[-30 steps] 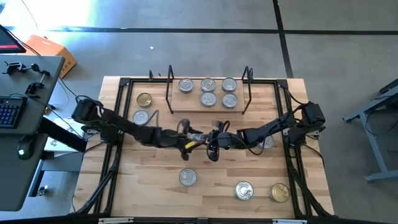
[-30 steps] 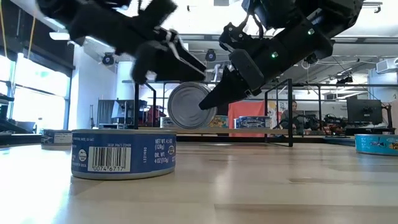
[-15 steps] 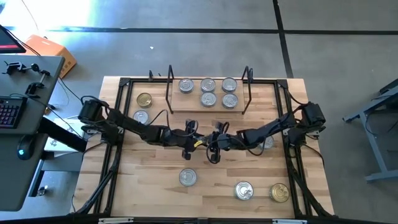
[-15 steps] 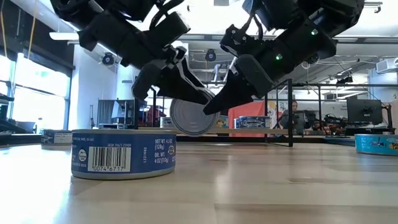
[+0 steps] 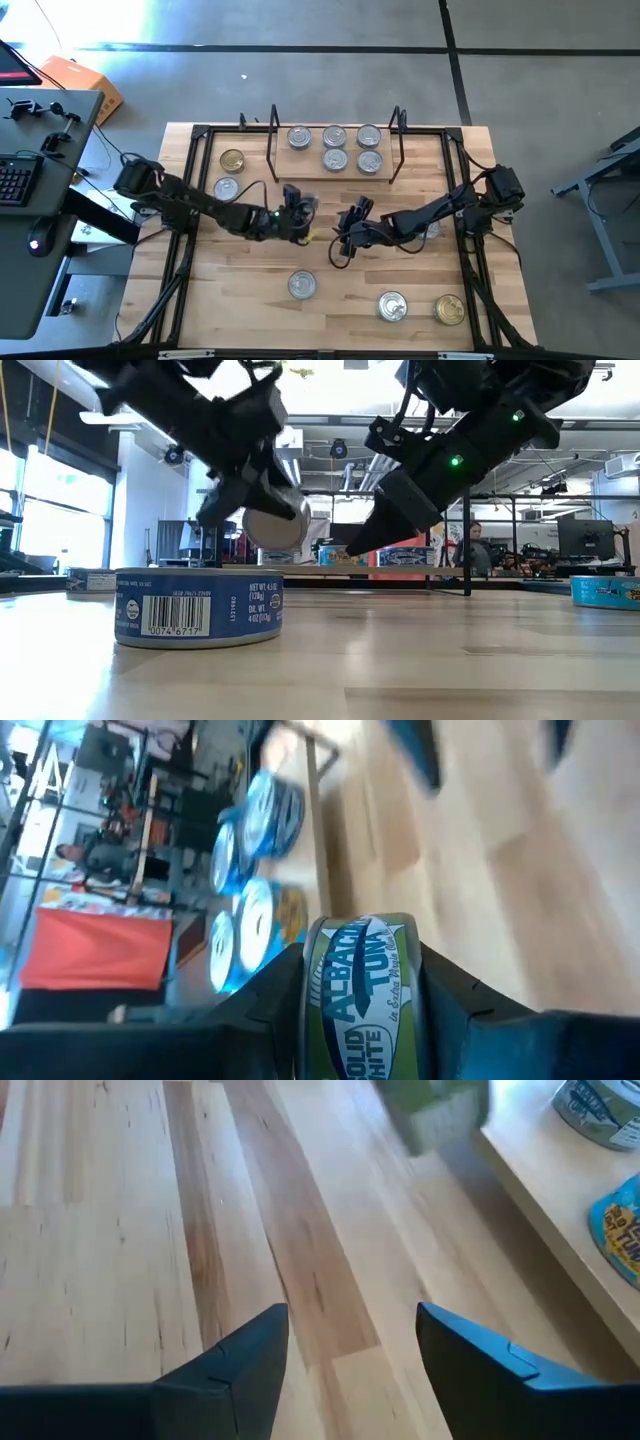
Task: Stack canned seafood by type on shelf
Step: Put the green tuna can aligned with the other green tuna can on the shelf
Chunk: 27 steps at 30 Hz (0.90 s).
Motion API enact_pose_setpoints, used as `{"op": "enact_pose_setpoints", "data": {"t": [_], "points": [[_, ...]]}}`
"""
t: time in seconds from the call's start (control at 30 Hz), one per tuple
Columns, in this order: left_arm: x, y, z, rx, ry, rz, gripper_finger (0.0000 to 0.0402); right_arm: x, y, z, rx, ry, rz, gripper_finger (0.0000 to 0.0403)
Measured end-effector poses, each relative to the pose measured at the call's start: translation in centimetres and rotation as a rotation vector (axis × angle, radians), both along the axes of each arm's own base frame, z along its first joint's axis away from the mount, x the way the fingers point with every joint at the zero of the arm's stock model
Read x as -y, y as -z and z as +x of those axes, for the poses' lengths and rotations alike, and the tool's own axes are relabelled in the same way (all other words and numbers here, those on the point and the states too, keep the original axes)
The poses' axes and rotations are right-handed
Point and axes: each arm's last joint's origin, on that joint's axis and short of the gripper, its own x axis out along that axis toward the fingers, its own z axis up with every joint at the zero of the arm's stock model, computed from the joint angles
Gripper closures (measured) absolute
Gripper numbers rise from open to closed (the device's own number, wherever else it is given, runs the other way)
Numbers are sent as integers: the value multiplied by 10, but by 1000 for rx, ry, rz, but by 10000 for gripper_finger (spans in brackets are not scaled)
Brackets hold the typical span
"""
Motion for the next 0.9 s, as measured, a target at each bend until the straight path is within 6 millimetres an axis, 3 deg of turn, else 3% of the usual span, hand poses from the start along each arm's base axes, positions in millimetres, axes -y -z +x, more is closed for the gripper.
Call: {"op": "enact_pose_setpoints", "data": {"t": [0.23,0.57,0.7,0.9], "points": [[-52,9,7,-86,-116,83,282,0,0,0,2,1,-4,188],[-104,9,5,-85,-211,65,282,0,0,0,3,0,-4,187],[-114,11,2,-82,-230,14,249,0,0,0,3,0,-4,187],[-111,15,3,-85,-120,-110,175,0,0,0,3,0,-3,187]]}}
